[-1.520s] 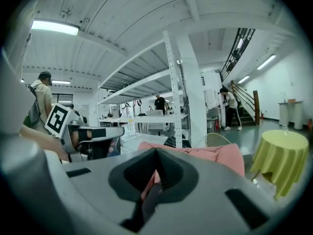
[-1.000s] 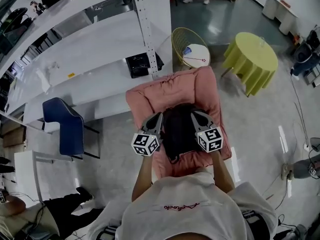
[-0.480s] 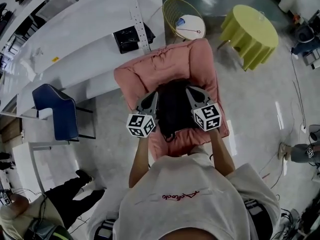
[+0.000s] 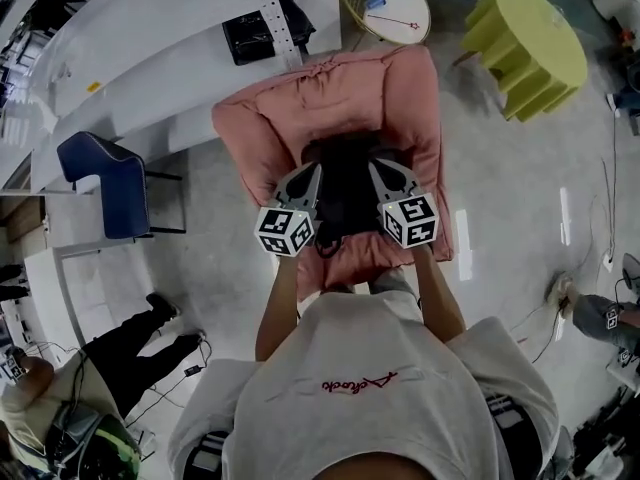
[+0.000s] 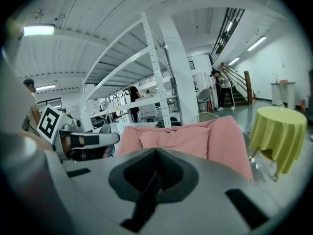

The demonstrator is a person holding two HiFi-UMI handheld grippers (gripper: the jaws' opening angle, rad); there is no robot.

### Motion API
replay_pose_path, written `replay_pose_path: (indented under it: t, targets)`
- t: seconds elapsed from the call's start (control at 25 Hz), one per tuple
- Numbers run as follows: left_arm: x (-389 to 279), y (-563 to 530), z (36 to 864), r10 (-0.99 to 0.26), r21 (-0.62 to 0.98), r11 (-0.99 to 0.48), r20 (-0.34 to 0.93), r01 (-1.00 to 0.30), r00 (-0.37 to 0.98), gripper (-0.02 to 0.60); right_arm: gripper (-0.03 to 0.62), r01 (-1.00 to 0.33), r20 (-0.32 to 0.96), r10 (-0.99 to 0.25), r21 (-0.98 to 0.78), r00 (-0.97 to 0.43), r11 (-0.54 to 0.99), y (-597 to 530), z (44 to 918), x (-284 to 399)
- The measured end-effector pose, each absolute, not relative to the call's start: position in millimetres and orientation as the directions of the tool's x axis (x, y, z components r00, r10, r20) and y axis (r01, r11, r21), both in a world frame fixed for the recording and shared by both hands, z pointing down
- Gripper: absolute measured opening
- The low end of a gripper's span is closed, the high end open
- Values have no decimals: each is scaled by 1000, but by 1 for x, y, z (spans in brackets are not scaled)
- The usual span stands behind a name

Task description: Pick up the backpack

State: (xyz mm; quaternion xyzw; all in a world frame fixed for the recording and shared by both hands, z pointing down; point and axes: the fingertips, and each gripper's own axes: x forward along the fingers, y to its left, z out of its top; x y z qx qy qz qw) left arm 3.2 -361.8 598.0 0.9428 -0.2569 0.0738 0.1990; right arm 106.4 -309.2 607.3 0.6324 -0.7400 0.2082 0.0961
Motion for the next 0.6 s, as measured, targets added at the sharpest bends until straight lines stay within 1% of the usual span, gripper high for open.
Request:
replay_pose_path:
  t: [0.24, 0.4, 0.6]
  targets:
    - [30, -364, 638, -451, 373, -750, 315, -546, 835, 9, 18, -964, 470, -851, -230, -233, 137, -317, 650, 120]
    - [41, -364, 659, -446, 394, -727, 353, -563, 823, 8, 18, -957, 502, -829, -262, -246, 126, -318, 671, 130]
    - [47, -368, 684, -451, 440, -668, 402, -600, 797, 9, 18, -922, 515, -814, -382, -270, 64, -322, 696, 134]
